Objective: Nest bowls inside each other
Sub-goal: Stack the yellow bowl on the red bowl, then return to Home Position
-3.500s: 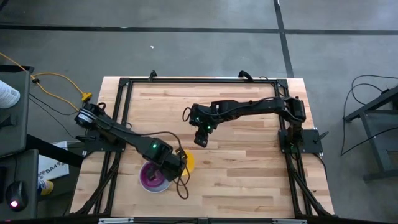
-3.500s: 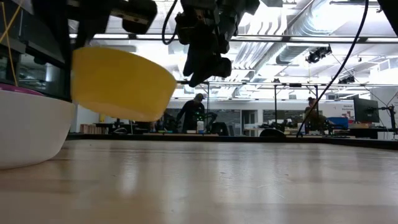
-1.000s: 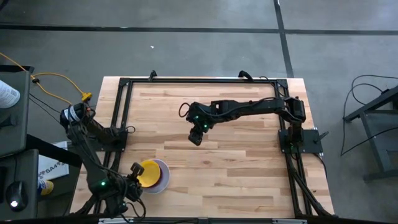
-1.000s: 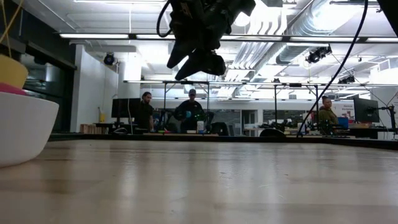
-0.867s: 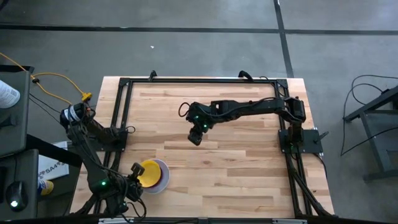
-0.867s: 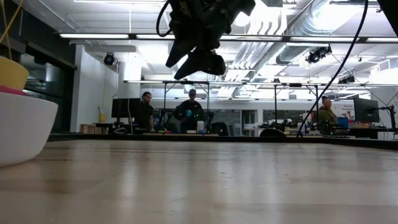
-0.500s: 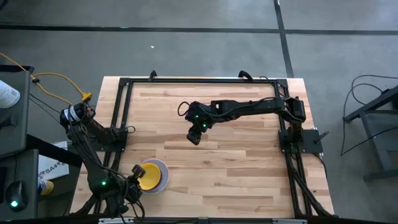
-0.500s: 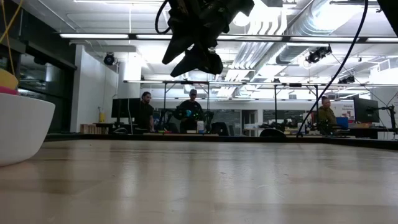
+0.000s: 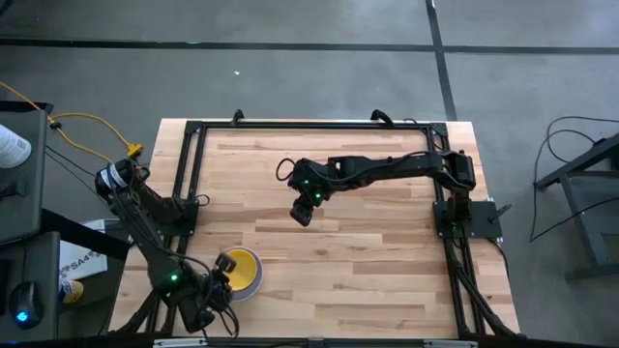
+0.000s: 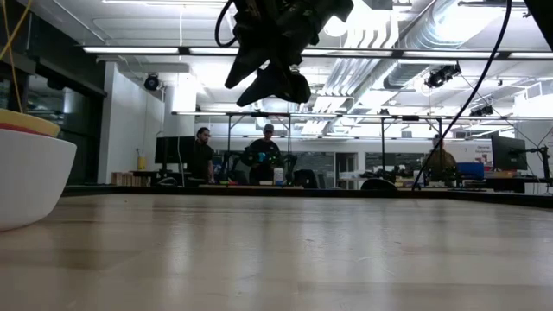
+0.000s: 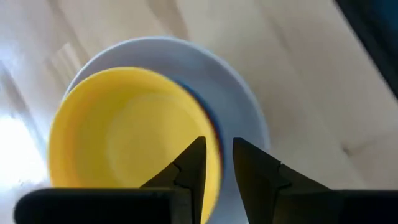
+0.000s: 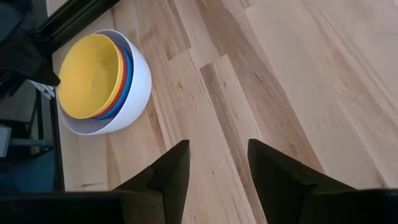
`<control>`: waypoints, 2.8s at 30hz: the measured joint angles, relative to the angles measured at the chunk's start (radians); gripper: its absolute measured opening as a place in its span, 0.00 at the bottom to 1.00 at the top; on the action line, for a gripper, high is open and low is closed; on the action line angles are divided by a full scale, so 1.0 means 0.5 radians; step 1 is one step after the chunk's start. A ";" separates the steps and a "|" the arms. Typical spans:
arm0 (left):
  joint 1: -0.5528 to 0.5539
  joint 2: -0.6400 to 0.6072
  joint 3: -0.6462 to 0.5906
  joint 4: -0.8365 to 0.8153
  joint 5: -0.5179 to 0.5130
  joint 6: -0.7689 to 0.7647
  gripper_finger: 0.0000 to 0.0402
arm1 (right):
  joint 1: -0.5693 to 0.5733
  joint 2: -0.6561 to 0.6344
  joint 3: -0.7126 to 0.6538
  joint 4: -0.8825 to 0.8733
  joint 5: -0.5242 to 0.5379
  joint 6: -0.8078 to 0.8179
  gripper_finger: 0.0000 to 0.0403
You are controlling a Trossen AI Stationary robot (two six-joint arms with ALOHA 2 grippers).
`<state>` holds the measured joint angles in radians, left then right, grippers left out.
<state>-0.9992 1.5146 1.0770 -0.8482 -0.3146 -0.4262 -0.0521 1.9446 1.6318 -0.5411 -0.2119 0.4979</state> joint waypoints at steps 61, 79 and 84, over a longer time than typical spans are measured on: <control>0.977 -1.219 -0.486 0.145 -0.644 0.755 0.17 | -0.439 -0.477 0.001 0.097 -0.322 -0.497 0.39; 1.422 -1.645 -0.993 0.807 -0.106 1.074 0.17 | -0.453 -0.575 0.000 -0.235 -0.328 -0.802 0.39; 1.535 -1.754 -1.184 1.101 0.068 1.127 0.17 | -0.451 -0.575 0.000 -0.235 -0.378 -0.811 0.39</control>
<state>-0.2315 0.6376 0.4850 -0.2980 -0.2805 0.1372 -0.2775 1.6573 1.6318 -0.6585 -0.4011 0.0925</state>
